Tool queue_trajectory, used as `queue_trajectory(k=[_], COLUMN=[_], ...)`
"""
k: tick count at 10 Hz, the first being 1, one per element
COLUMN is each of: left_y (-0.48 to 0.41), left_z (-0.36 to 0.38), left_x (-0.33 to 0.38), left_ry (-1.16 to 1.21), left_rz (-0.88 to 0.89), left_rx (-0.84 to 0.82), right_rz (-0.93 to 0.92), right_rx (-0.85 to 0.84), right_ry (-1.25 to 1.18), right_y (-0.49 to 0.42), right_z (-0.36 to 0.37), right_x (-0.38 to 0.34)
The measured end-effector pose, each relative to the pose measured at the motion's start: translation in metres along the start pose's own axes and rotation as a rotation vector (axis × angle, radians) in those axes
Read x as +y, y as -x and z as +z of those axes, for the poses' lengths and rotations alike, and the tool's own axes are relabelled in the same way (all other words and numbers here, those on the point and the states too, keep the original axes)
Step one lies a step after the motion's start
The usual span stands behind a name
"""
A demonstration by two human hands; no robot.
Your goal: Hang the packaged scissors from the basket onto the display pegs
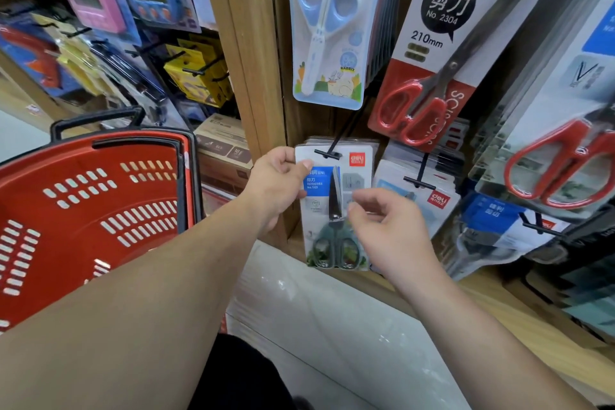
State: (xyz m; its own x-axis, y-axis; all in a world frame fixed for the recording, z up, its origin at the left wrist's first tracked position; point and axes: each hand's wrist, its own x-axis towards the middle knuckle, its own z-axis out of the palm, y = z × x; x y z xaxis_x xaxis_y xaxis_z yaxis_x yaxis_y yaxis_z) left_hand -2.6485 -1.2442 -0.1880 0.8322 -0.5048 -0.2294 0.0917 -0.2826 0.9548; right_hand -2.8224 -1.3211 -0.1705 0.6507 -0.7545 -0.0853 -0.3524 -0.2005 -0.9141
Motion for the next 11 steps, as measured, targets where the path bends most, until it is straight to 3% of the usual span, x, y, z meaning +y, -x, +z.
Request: queue_trajectory(k=[3, 5, 8, 10, 11], left_y=[-0.014, -0.019, -0.019, -0.009, -0.006], left_z=[0.017, 0.028, 0.034, 0.037, 0.039], left_x=[-0.004, -0.009, -0.016, -0.016, -0.015], left_ry=[-0.025, 0.005, -0.206, -0.086, -0.119], left_rz=[0.083, 0.087, -0.082, -0.091, -0.063], left_rx=[0.189, 0.205, 0.245, -0.086, -0.12], right_rz=[0.016, 0.012, 0.062, 0.069, 0.044], right_rx=[0.024, 0.021, 0.005, -0.06, -0.054], right_ry=[-0.087, -0.11, -0.082, 0.228, 0.262], right_y=[0.0, 0.005, 0.011, 0.009, 0.013], right_z=[-0.005, -0.01, -0.022, -0.041, -0.045], right_x=[0.002, 0.001, 0.006, 0.026, 0.035])
